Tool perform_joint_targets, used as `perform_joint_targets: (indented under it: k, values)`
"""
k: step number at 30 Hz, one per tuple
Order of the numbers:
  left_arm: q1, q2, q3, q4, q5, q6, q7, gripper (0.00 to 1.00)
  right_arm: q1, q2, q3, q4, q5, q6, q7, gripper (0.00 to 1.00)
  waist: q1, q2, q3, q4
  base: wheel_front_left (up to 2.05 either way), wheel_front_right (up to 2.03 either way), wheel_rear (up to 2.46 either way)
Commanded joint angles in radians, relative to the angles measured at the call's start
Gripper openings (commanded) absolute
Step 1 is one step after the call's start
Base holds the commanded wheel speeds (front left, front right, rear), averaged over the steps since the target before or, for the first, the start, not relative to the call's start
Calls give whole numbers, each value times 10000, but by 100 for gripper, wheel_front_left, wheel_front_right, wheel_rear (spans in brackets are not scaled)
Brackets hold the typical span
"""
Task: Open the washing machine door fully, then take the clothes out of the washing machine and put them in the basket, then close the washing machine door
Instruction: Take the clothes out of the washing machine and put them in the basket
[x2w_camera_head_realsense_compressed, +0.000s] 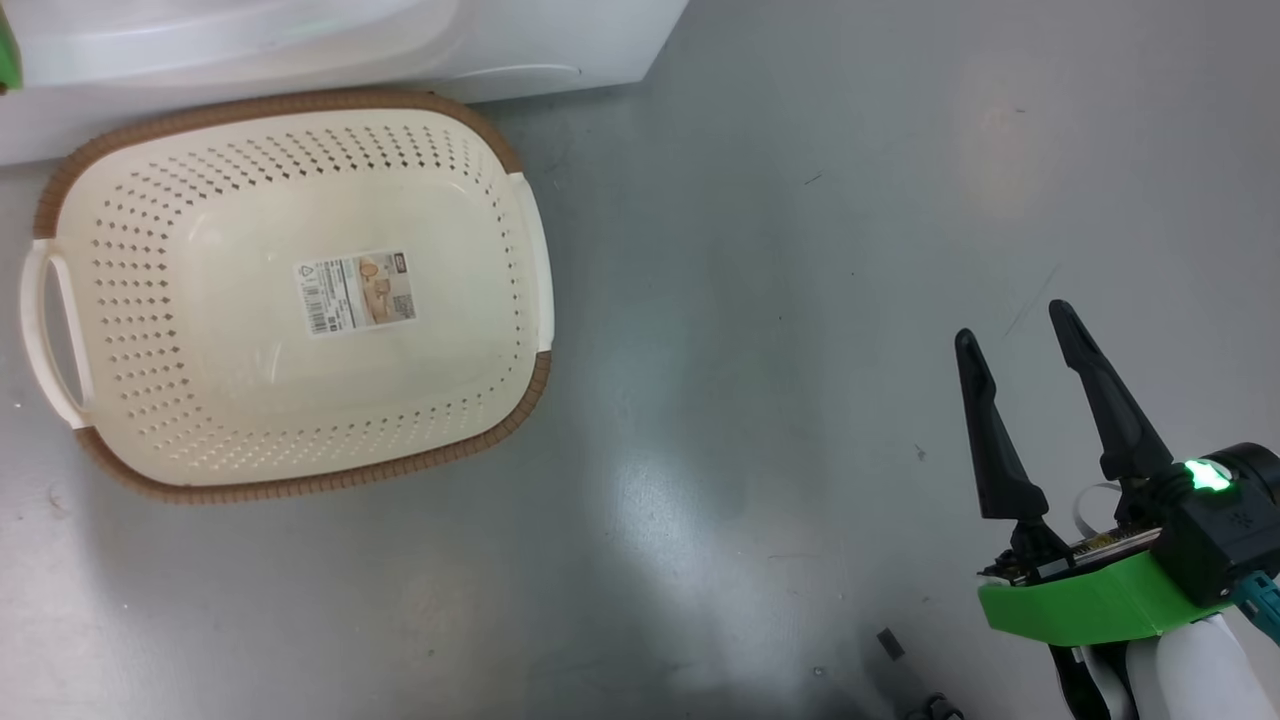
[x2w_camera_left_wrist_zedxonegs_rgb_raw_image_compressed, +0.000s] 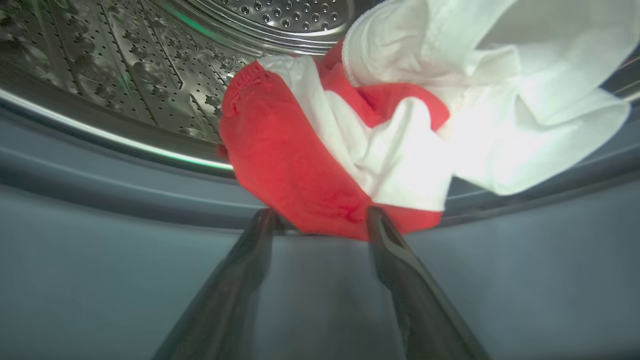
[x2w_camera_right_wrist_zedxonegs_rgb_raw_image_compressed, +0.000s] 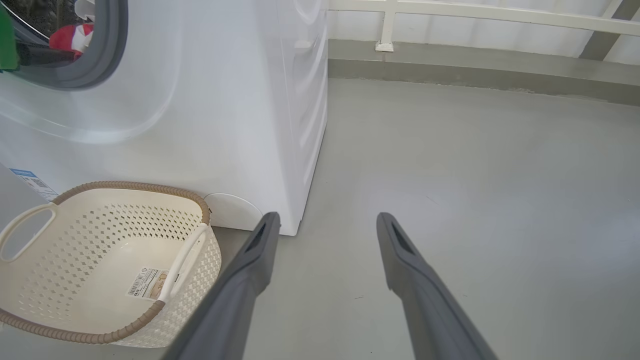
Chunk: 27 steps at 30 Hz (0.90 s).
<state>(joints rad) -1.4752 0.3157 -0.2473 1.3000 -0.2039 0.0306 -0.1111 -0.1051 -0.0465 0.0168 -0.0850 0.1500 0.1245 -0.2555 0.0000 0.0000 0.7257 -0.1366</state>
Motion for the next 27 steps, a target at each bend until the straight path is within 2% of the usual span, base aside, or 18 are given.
perform_joint_targets:
  k: [1,18,27]
  values:
    - [33,481,-42,-131,-52,94,-130,2,298,-37,201,-265,-26,62,-63,100,0,0,2,21,0,0,0]
    - [-341,459,-291,-317,-124,-28,-1277,0,143,-37,185,-111,-108,62,-63,100,0,0,-45,291,0,0,0]
    - [-285,330,-415,-1264,-105,-19,-1497,0,-44,-37,99,-81,-117,62,-63,100,0,0,12,649,0,0,0]
